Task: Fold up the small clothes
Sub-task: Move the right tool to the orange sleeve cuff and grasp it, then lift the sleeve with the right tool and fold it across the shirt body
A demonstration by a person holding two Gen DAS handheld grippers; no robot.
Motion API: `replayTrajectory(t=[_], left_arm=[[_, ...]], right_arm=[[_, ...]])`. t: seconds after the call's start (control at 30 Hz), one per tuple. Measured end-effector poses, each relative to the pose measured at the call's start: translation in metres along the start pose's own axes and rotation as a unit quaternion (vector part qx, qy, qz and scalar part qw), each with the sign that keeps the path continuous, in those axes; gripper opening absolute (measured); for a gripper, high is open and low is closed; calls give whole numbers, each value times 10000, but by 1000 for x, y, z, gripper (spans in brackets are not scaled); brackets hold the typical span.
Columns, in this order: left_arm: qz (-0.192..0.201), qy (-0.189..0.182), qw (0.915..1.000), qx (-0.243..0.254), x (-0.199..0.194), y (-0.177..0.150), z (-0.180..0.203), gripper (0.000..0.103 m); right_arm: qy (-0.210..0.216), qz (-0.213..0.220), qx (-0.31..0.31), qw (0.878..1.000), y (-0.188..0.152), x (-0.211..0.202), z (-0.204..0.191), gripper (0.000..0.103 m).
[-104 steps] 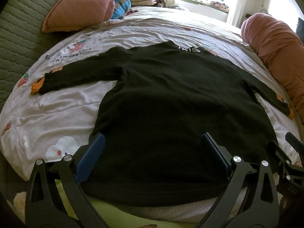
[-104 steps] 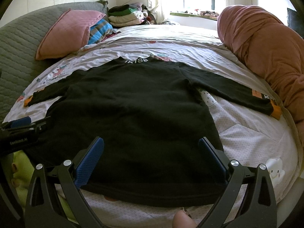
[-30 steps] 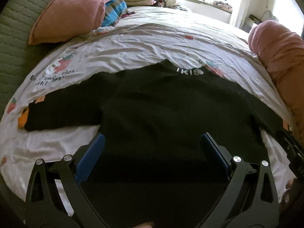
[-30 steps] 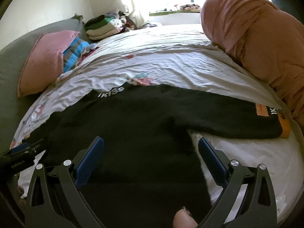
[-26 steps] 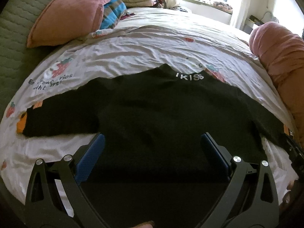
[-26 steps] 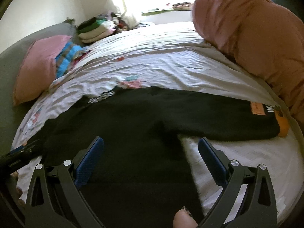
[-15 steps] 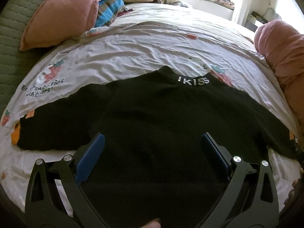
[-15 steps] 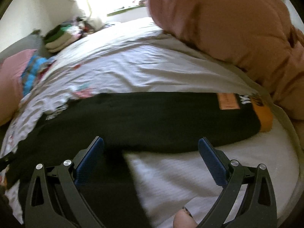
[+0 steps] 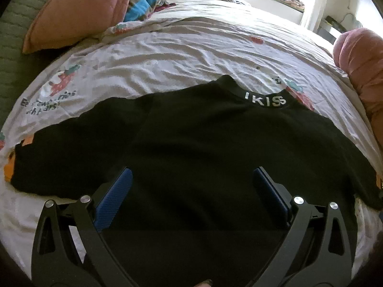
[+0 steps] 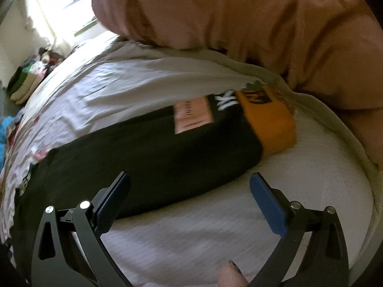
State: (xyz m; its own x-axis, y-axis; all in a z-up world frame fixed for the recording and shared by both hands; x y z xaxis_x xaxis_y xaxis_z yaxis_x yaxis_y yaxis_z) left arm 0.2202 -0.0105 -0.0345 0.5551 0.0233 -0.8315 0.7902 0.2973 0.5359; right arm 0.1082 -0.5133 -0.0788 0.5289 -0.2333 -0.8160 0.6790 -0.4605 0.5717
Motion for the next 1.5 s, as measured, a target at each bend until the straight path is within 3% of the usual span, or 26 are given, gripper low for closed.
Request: replayTrajectory(t=[0.17, 0.3, 0.33, 0.37, 0.47, 0.63, 0.83, 1.03, 1.2, 1.33, 1.5], left_arm=[[25, 89, 10000, -35, 13, 6, -4, 94], [77, 222, 9997, -79, 23, 16, -6, 94], [57, 175, 9997, -170, 23, 17, -9, 94], [46, 91, 9997, -222, 22, 17, -11, 94], [74, -107, 9996, -265, 16, 14, -16, 94], [255, -279, 9988, -306, -3, 14, -17, 94], [423, -440, 9977, -301, -24, 19, -16, 94], [789, -457, 9953, -331, -44, 23, -25, 94], [701, -723, 9934, -555, -47, 29, -38, 94], [377, -1370, 9855, -925, -43, 28, -51, 94], [307, -1438, 9830, -1100, -39, 28, -61, 94]], right_arm=[[165, -191, 373, 9990, 3, 18, 22, 99], [336, -48, 706, 9969, 12, 25, 34, 99], [440, 46, 821, 9956, 14, 26, 37, 94], [479, 145, 906, 9946, 16, 26, 40, 75], [575, 429, 1084, 9915, 19, 20, 50, 34], [997, 839, 801, 9882, 27, -6, 37, 16], [1609, 1450, 82, 9762, 49, -55, -24, 10], [2023, 1773, -446, 9621, 58, -89, -79, 10], [2418, 1827, -840, 9493, 56, -104, -126, 10], [2677, 1792, -1180, 9393, 47, -110, -162, 9], [2773, 1757, -1622, 9306, 34, -111, -203, 9]])
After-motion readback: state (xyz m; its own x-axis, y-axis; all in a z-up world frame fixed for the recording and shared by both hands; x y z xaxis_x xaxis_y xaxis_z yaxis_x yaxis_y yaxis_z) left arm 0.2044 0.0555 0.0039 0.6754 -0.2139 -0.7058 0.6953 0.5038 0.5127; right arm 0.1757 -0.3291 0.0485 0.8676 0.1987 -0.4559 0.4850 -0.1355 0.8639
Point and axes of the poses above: each gripper's, at about its wrist camera, not at the fingertips, and x roughly the way its jaws point, z to its right, y to its top, the point moved 2 cm from there along x, roughly the way its jaws point, and after that the axes turned 12 degrees about -x, right-handed, at the moved point
